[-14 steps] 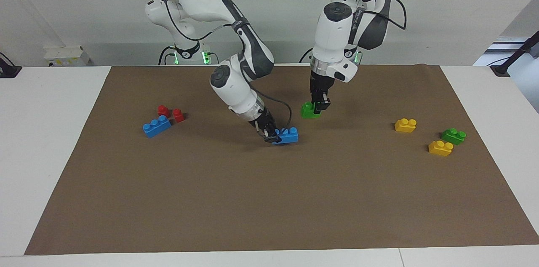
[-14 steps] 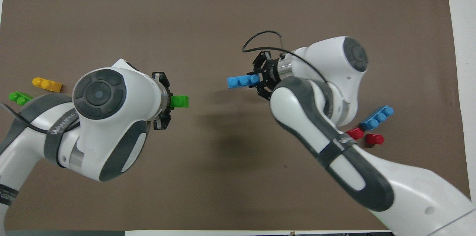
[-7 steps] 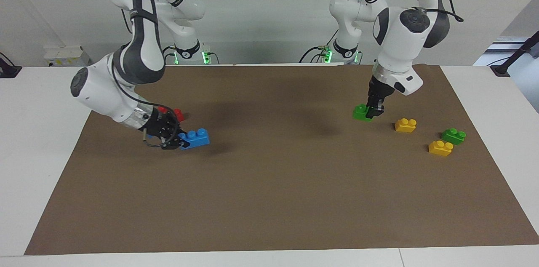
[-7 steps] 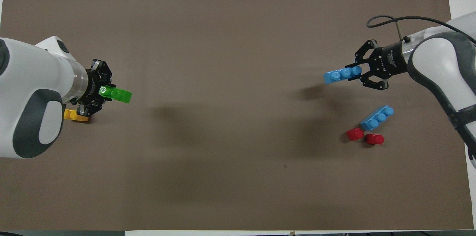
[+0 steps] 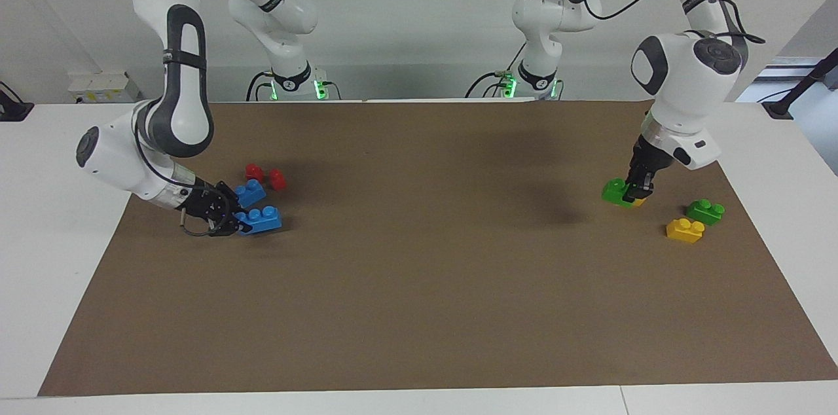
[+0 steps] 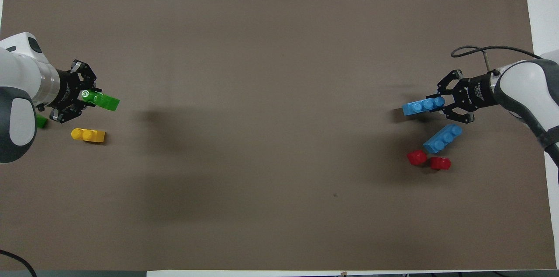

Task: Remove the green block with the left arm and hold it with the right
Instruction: 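Lower the green brick with the left gripper while the right gripper lowers blue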

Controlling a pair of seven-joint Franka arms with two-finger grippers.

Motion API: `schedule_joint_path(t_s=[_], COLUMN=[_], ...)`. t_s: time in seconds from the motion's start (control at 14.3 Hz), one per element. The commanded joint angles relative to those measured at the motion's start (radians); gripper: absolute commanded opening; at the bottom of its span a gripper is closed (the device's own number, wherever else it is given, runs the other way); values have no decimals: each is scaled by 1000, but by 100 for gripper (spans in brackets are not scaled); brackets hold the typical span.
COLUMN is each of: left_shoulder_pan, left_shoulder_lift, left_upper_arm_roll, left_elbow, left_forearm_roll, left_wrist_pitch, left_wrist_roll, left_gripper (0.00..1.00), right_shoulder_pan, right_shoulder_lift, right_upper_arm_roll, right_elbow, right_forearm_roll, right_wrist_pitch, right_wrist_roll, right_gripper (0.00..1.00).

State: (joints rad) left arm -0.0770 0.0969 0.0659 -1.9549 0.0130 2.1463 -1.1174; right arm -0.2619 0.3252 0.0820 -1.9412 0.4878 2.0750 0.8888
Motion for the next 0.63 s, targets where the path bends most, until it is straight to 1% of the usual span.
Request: schedule_joint_path(t_s=[0.0,0.14,0.28,0.35,0.42,0.49,0.56], left_shoulder_pan=[48,69,71,72,72,74,74], left_shoulder_lift=[105,174,266,288,302,322,336], left_upper_arm_roll=[-12,-12,-12,-12,-12,-12,-12], left_elbow=[68,121,198,209,209,209,208], left_forearm_roll=[-2,1,13,27,30,30,28], left_wrist_pitch=[62,75,76,93,115,136,156], left_wrist_roll=[66,102,105,106,106,106,106], left_gripper=[0,0,0,0,0,0,0], right_shoulder_pan=[0,3,4,6,6,7,7], right_shoulder_lift=[-5,-5,-6,-6,-6,-6,-6], right_upper_arm_roll=[12,12,12,12,12,12,12], right_elbow=[-39,-41,-45,-44,-44,-44,-42], right_forearm_roll=[-5,-2,2,2,0,0,0], right_wrist_pitch=[50,45,43,40,40,42,42], right_wrist_roll=[-8,-1,2,4,1,-1,-2], right_gripper=[0,0,0,0,32,59,70])
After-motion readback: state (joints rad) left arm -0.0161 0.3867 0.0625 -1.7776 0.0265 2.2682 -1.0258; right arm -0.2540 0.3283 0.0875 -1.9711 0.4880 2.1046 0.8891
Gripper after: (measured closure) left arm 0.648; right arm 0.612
